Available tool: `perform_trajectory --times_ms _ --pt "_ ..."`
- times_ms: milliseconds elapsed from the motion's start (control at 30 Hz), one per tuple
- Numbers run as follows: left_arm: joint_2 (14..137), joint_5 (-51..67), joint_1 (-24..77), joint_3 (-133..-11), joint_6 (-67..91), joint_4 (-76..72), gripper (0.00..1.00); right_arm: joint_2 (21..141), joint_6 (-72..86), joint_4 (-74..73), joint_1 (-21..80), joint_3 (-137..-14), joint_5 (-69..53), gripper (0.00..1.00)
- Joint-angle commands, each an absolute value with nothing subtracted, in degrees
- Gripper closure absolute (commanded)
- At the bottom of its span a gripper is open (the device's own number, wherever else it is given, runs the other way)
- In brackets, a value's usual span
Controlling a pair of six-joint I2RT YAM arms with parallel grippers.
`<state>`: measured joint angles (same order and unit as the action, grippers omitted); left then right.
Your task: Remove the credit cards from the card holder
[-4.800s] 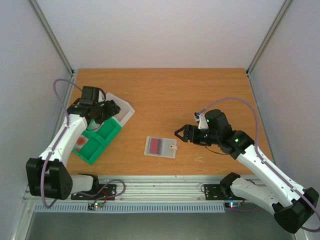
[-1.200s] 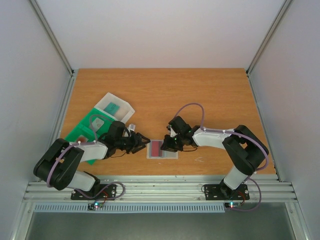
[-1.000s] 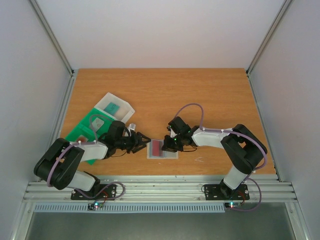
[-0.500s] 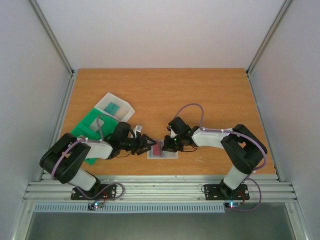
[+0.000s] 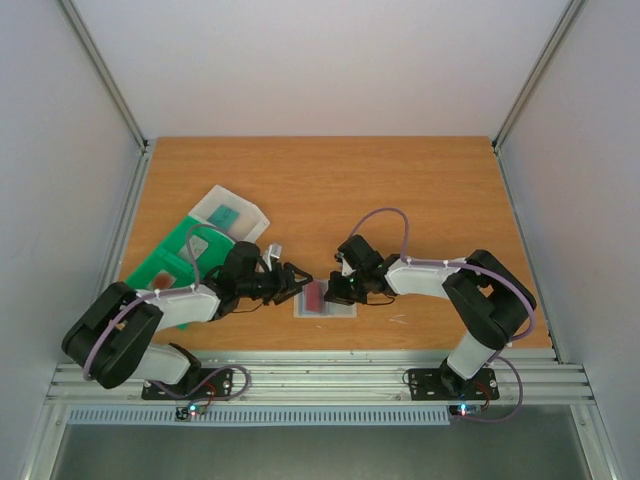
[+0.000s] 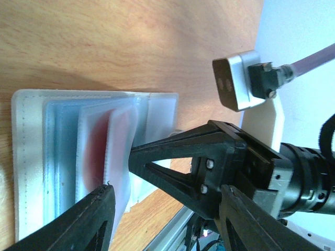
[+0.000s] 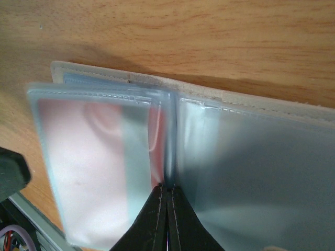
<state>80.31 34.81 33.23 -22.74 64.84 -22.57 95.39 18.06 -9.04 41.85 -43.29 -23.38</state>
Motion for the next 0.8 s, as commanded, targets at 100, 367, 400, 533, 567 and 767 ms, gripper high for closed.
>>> perform_trajectory --times_ms 100,367,400,533,567,767 --pt "78.27 32.89 34.63 -26.15 62.92 -19.57 0.43 95.17 18.43 -9.89 42.06 -40.89 -21.55 0.98" --pt "83.14 32.95 34.98 -26.86 61.5 -21.34 0.43 94.07 18.17 -10.44 41.91 -40.76 -21.19 0.98" --pt "83.67 33.22 34.98 -26.82 61.76 -22.03 0.43 94.07 18.19 -10.46 41.81 -40.71 -21.18 0.98" --pt "84.97 33.39 34.98 -26.84 61.96 -22.74 0.43 94.46 18.37 -9.97 41.76 -40.52 -21.5 0.98" --pt "85.13 33.44 34.98 -26.82 61.9 -22.75 0.43 94.6 18.45 -9.86 41.77 -40.51 -21.54 0.98" --pt "86.12 33.54 34.97 -26.69 61.57 -22.81 0.43 94.51 18.46 -9.67 41.73 -40.58 -21.52 0.98"
